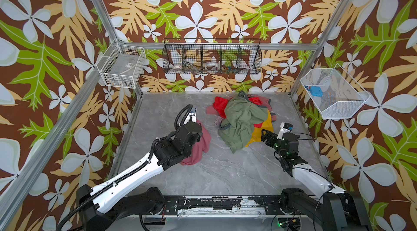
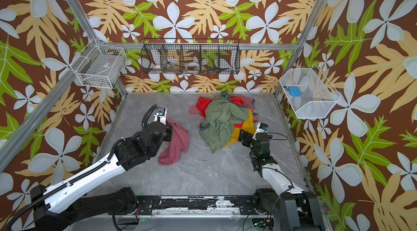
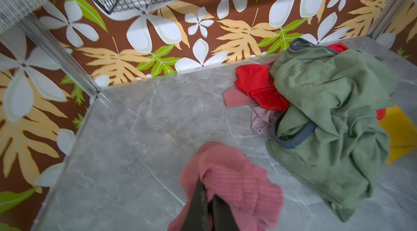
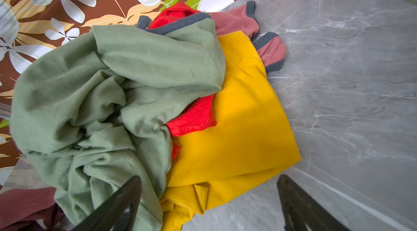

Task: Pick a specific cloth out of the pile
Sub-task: 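Lower the pink cloth onto the table and open the left gripper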

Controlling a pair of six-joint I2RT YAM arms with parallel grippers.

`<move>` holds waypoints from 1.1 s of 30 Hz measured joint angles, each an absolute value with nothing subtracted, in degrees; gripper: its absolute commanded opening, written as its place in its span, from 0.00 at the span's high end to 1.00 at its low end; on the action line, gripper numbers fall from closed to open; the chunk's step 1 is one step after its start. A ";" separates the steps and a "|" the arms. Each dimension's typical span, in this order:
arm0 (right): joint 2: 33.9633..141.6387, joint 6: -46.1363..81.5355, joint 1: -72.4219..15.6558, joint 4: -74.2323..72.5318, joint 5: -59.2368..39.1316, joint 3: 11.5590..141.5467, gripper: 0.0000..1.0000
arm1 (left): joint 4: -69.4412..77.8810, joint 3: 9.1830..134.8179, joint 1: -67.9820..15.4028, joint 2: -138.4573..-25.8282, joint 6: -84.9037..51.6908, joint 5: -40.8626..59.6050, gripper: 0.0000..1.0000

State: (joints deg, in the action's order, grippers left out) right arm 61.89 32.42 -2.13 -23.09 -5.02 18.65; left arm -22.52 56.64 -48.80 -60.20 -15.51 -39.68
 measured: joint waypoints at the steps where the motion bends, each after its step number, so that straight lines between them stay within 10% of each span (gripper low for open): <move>1: 62.17 32.60 -2.13 -23.11 -5.19 18.65 0.07 | -23.16 55.88 -48.80 -59.59 -17.23 -39.05 1.00; 25: 64.23 32.51 -2.13 -22.55 -7.09 20.05 0.07 | -30.11 34.00 -48.80 -56.03 -49.74 -25.61 0.99; 33: 65.14 32.49 -2.13 -22.24 -7.29 20.16 0.07 | -28.56 31.05 -49.41 -59.72 -52.62 -22.83 0.57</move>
